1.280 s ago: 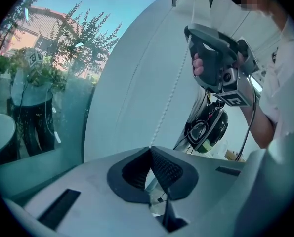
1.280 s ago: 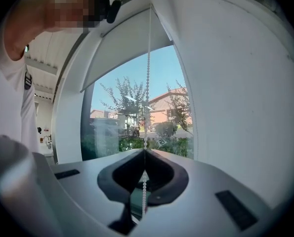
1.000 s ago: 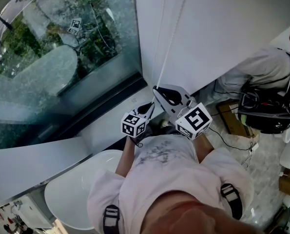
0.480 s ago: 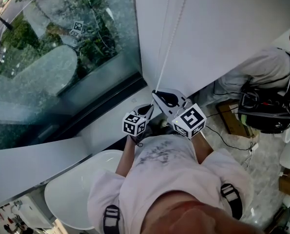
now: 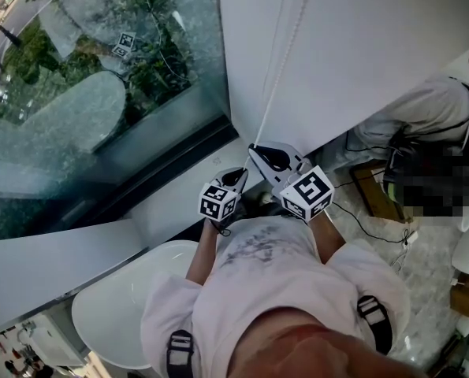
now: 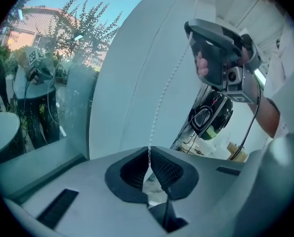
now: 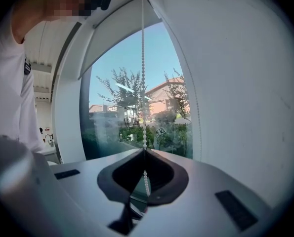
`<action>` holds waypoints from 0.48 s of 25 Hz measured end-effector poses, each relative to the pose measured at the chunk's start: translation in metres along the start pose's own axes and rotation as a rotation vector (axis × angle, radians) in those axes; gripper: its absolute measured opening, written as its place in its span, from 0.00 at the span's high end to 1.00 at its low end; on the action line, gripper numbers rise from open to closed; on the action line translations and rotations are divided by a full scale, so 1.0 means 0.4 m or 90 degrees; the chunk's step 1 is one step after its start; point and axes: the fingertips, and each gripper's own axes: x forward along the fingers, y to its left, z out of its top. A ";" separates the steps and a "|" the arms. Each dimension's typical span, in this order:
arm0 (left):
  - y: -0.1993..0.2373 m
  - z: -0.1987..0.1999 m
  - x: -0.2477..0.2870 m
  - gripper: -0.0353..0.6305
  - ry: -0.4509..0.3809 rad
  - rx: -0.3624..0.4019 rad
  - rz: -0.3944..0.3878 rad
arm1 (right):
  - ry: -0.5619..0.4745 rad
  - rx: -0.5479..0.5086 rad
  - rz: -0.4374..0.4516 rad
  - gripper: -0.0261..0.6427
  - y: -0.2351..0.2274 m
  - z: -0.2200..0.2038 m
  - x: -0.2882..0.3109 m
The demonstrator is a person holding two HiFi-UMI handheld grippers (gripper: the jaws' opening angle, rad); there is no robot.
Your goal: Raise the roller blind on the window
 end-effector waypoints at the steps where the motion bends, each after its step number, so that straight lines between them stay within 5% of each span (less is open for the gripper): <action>1: -0.006 0.012 -0.007 0.93 -0.007 0.003 -0.003 | -0.001 -0.001 0.000 0.87 -0.002 0.002 0.000; 12: -0.111 0.337 -0.168 0.87 -0.174 0.073 -0.044 | -0.009 -0.002 0.002 0.87 -0.033 0.001 0.011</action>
